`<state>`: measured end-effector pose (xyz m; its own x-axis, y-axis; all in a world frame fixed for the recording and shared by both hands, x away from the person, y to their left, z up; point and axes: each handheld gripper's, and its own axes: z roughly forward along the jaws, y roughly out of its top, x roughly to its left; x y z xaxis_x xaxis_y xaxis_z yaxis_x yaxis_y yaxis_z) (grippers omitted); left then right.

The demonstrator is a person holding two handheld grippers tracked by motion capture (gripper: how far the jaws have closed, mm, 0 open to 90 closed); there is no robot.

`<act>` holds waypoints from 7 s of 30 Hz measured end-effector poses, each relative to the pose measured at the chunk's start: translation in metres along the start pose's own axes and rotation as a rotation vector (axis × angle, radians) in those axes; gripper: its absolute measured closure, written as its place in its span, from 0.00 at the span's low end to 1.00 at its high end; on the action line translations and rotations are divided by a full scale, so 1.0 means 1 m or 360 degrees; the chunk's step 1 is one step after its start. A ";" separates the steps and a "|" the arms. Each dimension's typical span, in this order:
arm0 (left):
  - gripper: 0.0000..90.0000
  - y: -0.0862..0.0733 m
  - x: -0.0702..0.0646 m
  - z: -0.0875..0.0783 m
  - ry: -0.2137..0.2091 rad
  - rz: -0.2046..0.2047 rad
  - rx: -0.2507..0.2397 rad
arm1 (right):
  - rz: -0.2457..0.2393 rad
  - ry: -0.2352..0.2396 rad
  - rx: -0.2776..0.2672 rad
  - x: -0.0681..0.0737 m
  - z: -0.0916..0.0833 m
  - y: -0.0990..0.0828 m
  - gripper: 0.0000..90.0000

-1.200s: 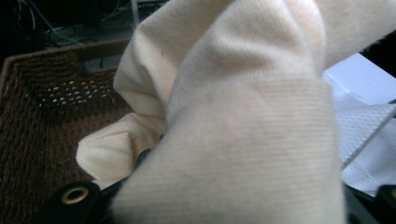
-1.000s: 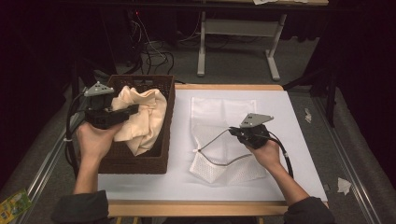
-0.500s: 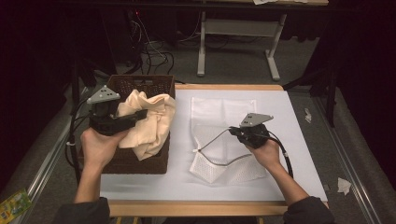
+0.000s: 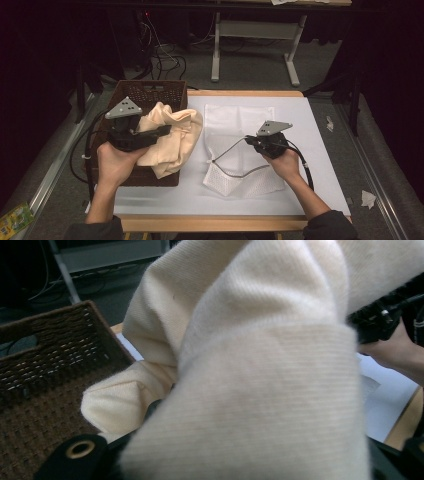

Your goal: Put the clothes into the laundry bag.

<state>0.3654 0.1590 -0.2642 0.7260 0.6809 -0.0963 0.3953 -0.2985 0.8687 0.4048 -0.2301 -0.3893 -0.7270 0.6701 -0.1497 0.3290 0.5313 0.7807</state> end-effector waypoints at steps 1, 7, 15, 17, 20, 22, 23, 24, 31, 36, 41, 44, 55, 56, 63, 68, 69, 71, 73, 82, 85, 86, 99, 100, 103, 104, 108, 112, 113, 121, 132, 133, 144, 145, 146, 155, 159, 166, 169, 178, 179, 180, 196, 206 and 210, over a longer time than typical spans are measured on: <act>0.73 0.000 -0.002 0.001 -0.0012 0.0002 -0.0003 | 0.0002 -0.0002 0.0005 0.000 0.000 0.000 0.99; 0.73 0.000 -0.010 0.005 -0.0074 0.0021 -0.0005 | 0.0002 -0.0004 -0.0001 -0.001 0.000 0.001 0.99; 0.73 -0.001 -0.019 0.010 -0.0125 0.0044 0.0005 | -0.0009 -0.0002 0.0009 -0.001 0.002 0.004 0.99; 0.73 -0.001 -0.020 0.011 -0.0137 0.0046 0.0006 | -0.0007 -0.0003 0.0007 -0.001 0.002 0.004 0.99; 0.73 -0.002 -0.023 0.011 -0.0161 0.0052 0.0007 | -0.0006 -0.0003 0.0002 -0.001 0.002 0.004 0.99; 0.73 -0.002 -0.025 0.012 -0.0173 0.0058 0.0010 | 0.0003 -0.0004 0.0009 -0.001 0.002 0.004 0.99; 0.73 -0.002 -0.026 0.013 -0.0174 0.0062 0.0012 | -0.0003 -0.0002 0.0007 -0.001 0.002 0.004 0.99; 0.73 -0.003 -0.027 0.014 -0.0180 0.0063 0.0014 | -0.0003 -0.0003 0.0009 -0.001 0.003 0.004 0.99; 0.73 -0.007 -0.033 0.019 -0.0206 0.0080 0.0031 | 0.0000 0.0000 0.0003 -0.001 0.004 0.005 0.99; 0.73 -0.009 -0.037 0.020 -0.0233 0.0087 0.0034 | -0.0002 0.0002 0.0006 -0.002 0.003 0.004 0.99; 0.73 -0.012 -0.040 0.023 -0.0250 0.0092 0.0042 | -0.0003 -0.0001 0.0010 -0.002 0.004 0.005 0.99; 0.73 -0.014 -0.043 0.024 -0.0265 0.0092 0.0044 | 0.0002 0.0003 0.0008 -0.002 0.006 0.004 0.99; 0.73 -0.019 -0.051 0.030 -0.0313 0.0112 0.0067 | 0.0021 0.0006 0.0017 0.000 0.009 0.006 0.99; 0.73 -0.020 -0.051 0.030 -0.0318 0.0109 0.0065 | 0.0006 0.0010 0.0015 -0.001 0.009 0.006 0.99; 0.73 -0.022 -0.055 0.039 -0.0332 0.0121 0.0080 | 0.0011 0.0010 0.0024 0.000 0.010 0.007 0.99; 0.73 -0.023 -0.059 0.045 -0.0337 0.0136 0.0084 | 0.0012 0.0014 0.0016 0.001 0.011 0.008 0.99; 0.73 -0.023 -0.060 0.046 -0.0340 0.0135 0.0085 | 0.0011 0.0011 0.0014 0.001 0.011 0.008 0.99; 0.73 -0.023 -0.061 0.049 -0.0342 0.0142 0.0089 | 0.0007 0.0007 0.0007 0.001 0.011 0.008 0.99; 0.72 -0.023 -0.063 0.052 -0.0349 0.0150 0.0092 | 0.0005 0.0009 0.0013 0.001 0.011 0.008 0.99; 0.72 -0.022 -0.076 0.071 -0.0388 0.0192 0.0112 | 0.0030 0.0023 0.0016 0.000 0.013 0.009 0.99; 0.72 -0.022 -0.079 0.079 -0.0394 0.0203 0.0132 | 0.0030 0.0025 0.0009 -0.001 0.012 0.009 0.99; 0.72 -0.023 -0.079 0.081 -0.0396 0.0204 0.0135 | 0.0033 0.0027 0.0008 -0.001 0.012 0.009 0.99; 0.72 -0.029 -0.086 0.097 -0.0397 0.0200 0.0147 | 0.0043 0.0046 -0.0005 -0.003 0.012 0.008 0.99; 0.72 -0.030 -0.086 0.098 -0.0392 0.0198 0.0148 | 0.0044 0.0048 -0.0007 -0.003 0.012 0.008 0.99; 0.72 -0.031 -0.087 0.100 -0.0386 0.0202 0.0150 | 0.0033 0.0054 -0.0002 -0.002 0.013 0.008 0.99; 0.72 -0.032 -0.088 0.101 -0.0385 0.0205 0.0148 | 0.0041 0.0056 0.0007 -0.001 0.012 0.009 0.99; 0.72 -0.032 -0.090 0.106 -0.0377 0.0202 0.0160 | 0.0053 0.0058 -0.0002 -0.003 0.011 0.008 0.99; 0.72 -0.034 -0.090 0.110 -0.0364 0.0185 0.0159 | 0.0057 0.0060 -0.0012 -0.003 0.010 0.007 0.99; 0.72 -0.035 -0.090 0.111 -0.0369 0.0176 0.0158 | 0.0052 0.0064 -0.0011 -0.003 0.010 0.007 0.99; 0.72 -0.041 -0.090 0.119 -0.0363 0.0146 0.0170 | 0.0043 0.0067 -0.0006 -0.004 0.010 0.007 0.99; 0.72 -0.047 -0.091 0.133 -0.0361 0.0128 0.0214 | 0.0061 0.0072 -0.0016 -0.005 0.010 0.007 0.99; 0.72 -0.048 -0.092 0.134 -0.0359 0.0132 0.0221 | 0.0060 0.0075 -0.0016 -0.005 0.010 0.007 0.99; 0.71 -0.051 -0.094 0.149 -0.0338 0.0140 0.0275 | 0.0081 0.0093 -0.0028 -0.006 0.008 0.007 0.99; 0.71 -0.051 -0.094 0.150 -0.0331 0.0134 0.0271 | 0.0081 0.0096 -0.0026 -0.006 0.008 0.007 0.99; 0.71 -0.052 -0.094 0.151 -0.0333 0.0128 0.0274 | 0.0078 0.0095 -0.0024 -0.007 0.008 0.007 0.99; 0.71 -0.058 -0.094 0.164 -0.0287 0.0129 0.0341 | 0.0076 0.0101 -0.0037 -0.006 0.005 0.007 0.99; 0.71 -0.060 -0.096 0.169 -0.0262 0.0143 0.0362 | 0.0074 0.0104 -0.0042 -0.006 0.004 0.007 0.99; 0.71 -0.063 -0.098 0.179 -0.0219 0.0169 0.0393 | 0.0065 0.0106 -0.0046 -0.004 0.003 0.008 0.99; 0.71 -0.063 -0.100 0.180 -0.0200 0.0186 0.0395 | 0.0062 0.0109 -0.0049 -0.004 0.002 0.008 0.99; 0.71 -0.062 -0.109 0.177 -0.0207 0.0248 0.0383 | 0.0056 0.0123 -0.0054 -0.004 0.002 0.009 0.99; 0.71 -0.062 -0.110 0.177 -0.0208 0.0257 0.0381 | 0.0062 0.0128 -0.0054 -0.004 0.002 0.010 0.99; 0.71 -0.061 -0.111 0.178 -0.0216 0.0263 0.0377 | 0.0073 0.0132 -0.0052 -0.004 0.002 0.010 0.99; 0.71 -0.064 -0.111 0.204 -0.0163 0.0204 0.0522 | 0.0034 0.0157 -0.0087 0.003 -0.006 0.016 0.99; 0.70 -0.067 -0.102 0.210 -0.0135 0.0092 0.0542 | 0.0019 0.0172 -0.0097 0.008 -0.012 0.014 0.99; 0.70 -0.069 -0.099 0.212 -0.0112 0.0051 0.0557 | 0.0010 0.0174 -0.0103 0.010 -0.014 0.013 0.99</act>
<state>0.3861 -0.0296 -0.4178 0.7734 0.6233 -0.1155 0.5316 -0.5384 0.6539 0.3937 -0.2233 -0.3720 -0.7874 0.6112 -0.0804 0.2970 0.4904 0.8194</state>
